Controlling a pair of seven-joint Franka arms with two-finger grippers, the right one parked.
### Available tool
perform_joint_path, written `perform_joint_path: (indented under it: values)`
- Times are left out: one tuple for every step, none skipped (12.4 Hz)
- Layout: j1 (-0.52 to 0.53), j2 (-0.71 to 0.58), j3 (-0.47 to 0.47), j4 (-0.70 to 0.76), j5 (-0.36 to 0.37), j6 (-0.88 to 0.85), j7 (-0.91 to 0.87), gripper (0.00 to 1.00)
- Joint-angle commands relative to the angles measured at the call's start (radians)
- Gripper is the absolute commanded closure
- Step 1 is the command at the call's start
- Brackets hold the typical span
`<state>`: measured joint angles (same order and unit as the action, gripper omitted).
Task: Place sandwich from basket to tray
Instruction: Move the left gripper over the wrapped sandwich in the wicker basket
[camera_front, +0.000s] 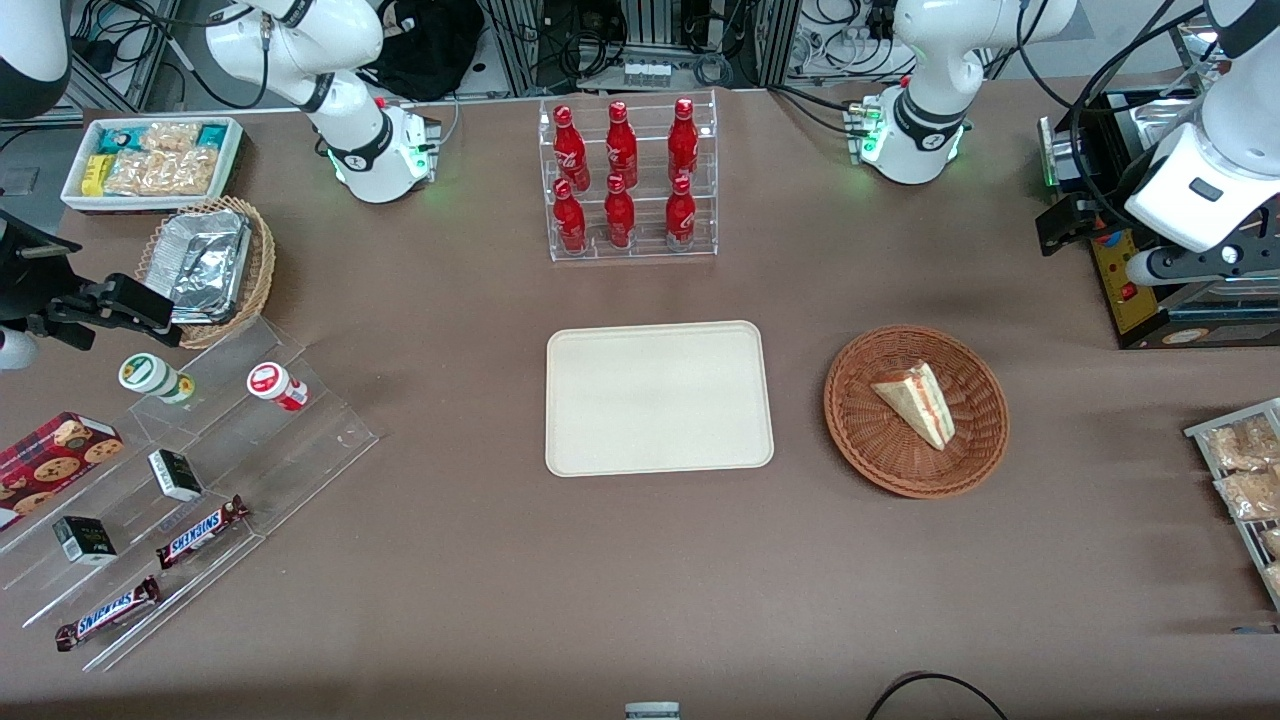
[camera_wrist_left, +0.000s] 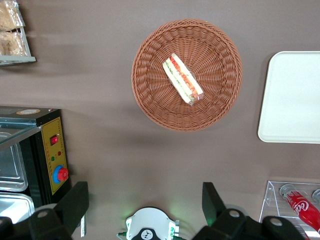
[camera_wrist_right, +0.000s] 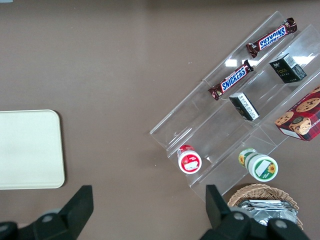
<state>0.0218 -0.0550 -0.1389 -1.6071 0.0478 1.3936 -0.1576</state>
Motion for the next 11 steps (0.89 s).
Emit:
perform_joint_path:
  values:
    - [0.007,0.006,-0.011,0.01,-0.025,0.021,-0.008,0.0]
    - [0.007,0.009,-0.011,0.007,-0.028,0.028,-0.008,0.0]
    - [0.007,0.015,-0.011,0.003,-0.028,0.03,-0.007,0.0]
    - [0.007,0.029,-0.01,-0.002,-0.026,0.038,0.0,0.0]
    - [0.006,0.049,-0.011,-0.007,-0.026,0.038,0.003,0.0]
    - [0.004,0.064,-0.011,-0.028,-0.026,0.041,0.003,0.0]
    - [0.003,0.078,-0.013,-0.043,-0.025,0.041,0.003,0.0]
    - [0.003,0.095,-0.013,-0.069,-0.023,0.047,0.004,0.0]
    - [0.001,0.101,-0.013,-0.101,-0.023,0.08,0.004,0.0]
    - [0.003,0.1,-0.013,-0.144,-0.023,0.128,0.004,0.0]
    - [0.003,0.095,-0.013,-0.192,-0.023,0.169,0.004,0.0]
